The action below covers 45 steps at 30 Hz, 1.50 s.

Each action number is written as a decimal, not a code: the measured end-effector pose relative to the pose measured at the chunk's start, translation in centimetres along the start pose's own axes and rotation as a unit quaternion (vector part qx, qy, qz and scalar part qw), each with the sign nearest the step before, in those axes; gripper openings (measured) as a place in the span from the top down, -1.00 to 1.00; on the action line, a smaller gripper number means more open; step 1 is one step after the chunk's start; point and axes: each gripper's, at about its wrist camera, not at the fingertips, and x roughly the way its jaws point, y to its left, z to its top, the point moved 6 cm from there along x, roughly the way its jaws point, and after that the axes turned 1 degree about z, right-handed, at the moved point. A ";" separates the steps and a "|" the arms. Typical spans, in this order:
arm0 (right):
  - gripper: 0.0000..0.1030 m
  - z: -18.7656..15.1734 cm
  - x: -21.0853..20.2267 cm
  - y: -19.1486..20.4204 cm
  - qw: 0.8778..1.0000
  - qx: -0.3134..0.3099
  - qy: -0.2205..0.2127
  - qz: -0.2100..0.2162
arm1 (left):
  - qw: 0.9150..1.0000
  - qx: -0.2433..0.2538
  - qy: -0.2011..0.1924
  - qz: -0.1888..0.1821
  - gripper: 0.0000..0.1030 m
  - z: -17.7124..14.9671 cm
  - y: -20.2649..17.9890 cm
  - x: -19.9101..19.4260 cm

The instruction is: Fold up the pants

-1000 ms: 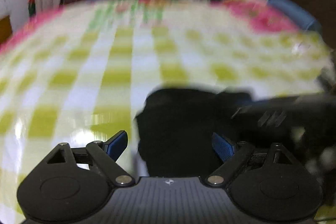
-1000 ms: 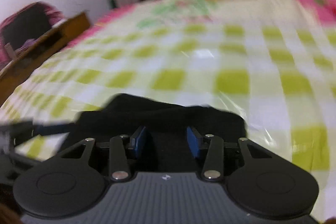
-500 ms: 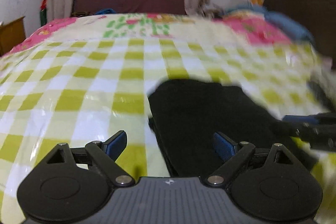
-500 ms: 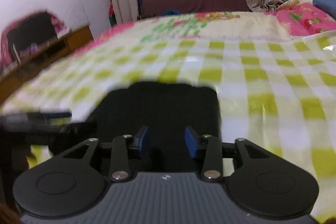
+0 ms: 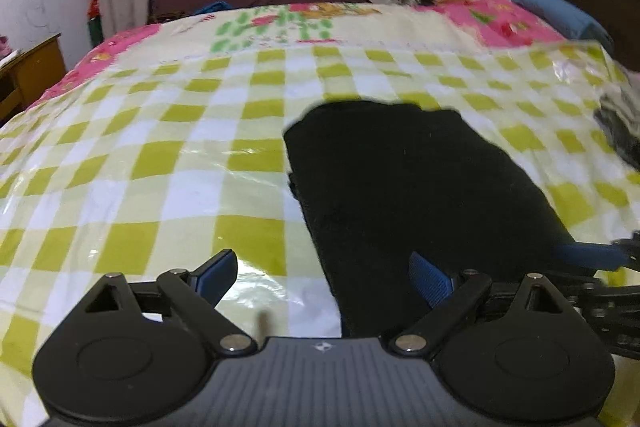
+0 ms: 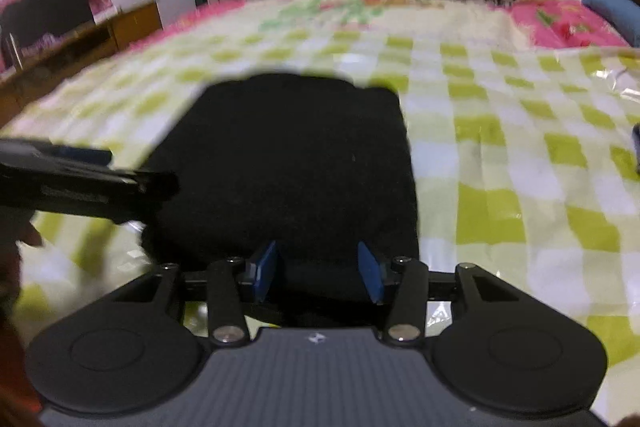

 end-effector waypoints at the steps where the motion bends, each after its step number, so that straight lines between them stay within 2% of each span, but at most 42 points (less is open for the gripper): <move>1: 0.11 0.0 -0.8 0.0 1.000 0.005 -0.009 0.005 | 1.000 -0.003 -0.005 0.000 -1.00 0.1 0.2 -0.5; 5: 0.08 -1.0 -2.5 -0.5 0.999 0.028 -0.038 0.005 | 1.000 -0.013 -0.017 -0.003 -1.00 -0.5 0.2 -2.5; 9: 0.08 -2.2 -2.6 -1.2 0.997 0.074 -0.019 -0.002 | 1.000 -0.028 0.002 -0.013 -1.00 -3.4 -0.5 -2.7; 11: 0.08 -2.4 -3.2 -0.9 0.997 0.066 -0.024 -0.009 | 1.000 -0.001 0.014 -0.005 -1.00 -4.2 -1.5 -2.5; 13: 0.08 -2.5 -3.7 -0.4 0.998 0.057 -0.031 -0.007 | 1.000 0.022 -0.007 -0.002 -1.00 -3.7 -2.3 -3.2; 16: 0.05 -2.8 -4.2 0.1 0.998 0.049 -0.038 -0.011 | 0.999 0.029 -0.009 -0.021 -1.00 -4.1 -3.1 -3.7; 19: -0.01 -2.9 -4.6 0.2 0.998 0.052 -0.043 -0.013 | 0.999 0.043 -0.005 -0.024 -1.00 -4.3 -3.7 -3.8; 23: -0.01 -3.0 -4.5 0.2 0.998 0.051 -0.037 -0.015 | 0.999 0.030 -0.004 -0.044 -1.00 -4.3 -3.8 -3.9; 32: -0.02 -3.4 -3.9 0.9 0.999 0.037 -0.022 -0.008 | 0.999 0.012 0.001 -0.036 -1.00 -4.5 -3.2 -3.3; 36: -0.02 -3.5 -3.9 0.9 0.999 0.036 -0.020 -0.007 | 0.999 0.023 -0.002 -0.026 -1.00 -4.5 -3.3 -3.2; 41: -0.03 -3.6 -3.9 1.0 0.999 0.037 -0.018 -0.006 | 0.999 0.045 0.017 -0.007 -1.00 -4.6 -3.7 -2.8; 45: -0.04 -3.6 -3.8 1.0 0.999 0.035 -0.017 -0.005 | 0.999 0.052 0.015 -0.005 -1.00 -4.6 -3.9 -3.0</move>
